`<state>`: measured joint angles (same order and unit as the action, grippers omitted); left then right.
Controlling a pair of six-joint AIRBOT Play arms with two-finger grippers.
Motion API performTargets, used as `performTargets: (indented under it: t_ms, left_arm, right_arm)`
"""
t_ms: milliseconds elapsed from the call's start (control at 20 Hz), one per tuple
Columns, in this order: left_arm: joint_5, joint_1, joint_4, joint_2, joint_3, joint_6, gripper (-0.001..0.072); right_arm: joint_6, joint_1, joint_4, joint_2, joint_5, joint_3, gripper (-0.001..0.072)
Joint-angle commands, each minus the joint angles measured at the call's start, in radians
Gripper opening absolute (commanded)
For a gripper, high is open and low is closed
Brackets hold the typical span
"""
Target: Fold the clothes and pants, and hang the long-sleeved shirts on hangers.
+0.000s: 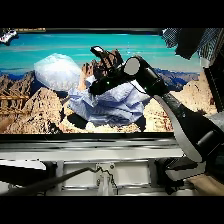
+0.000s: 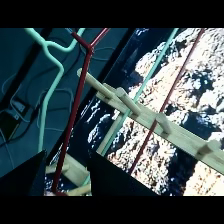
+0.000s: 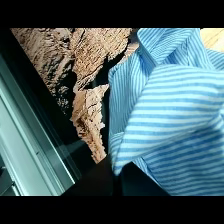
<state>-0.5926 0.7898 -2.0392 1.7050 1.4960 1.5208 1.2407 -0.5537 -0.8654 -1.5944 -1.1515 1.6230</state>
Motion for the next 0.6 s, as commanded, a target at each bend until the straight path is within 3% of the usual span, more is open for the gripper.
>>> performTargets:
  t_ms: [0, 550]
  left_arm:
    - [0.021, 0.010, -0.003, 0.045, 0.016, -0.011, 0.0266]
    - [0.041, 0.032, -0.026, 0.095, 0.017, -0.011, 0.0264]
  right_arm:
    - [0.024, -0.004, 0.000, 0.000, -0.008, 0.001, 0.0027]
    - [0.031, -0.004, -0.002, 0.000, -0.010, 0.001, 0.0028]
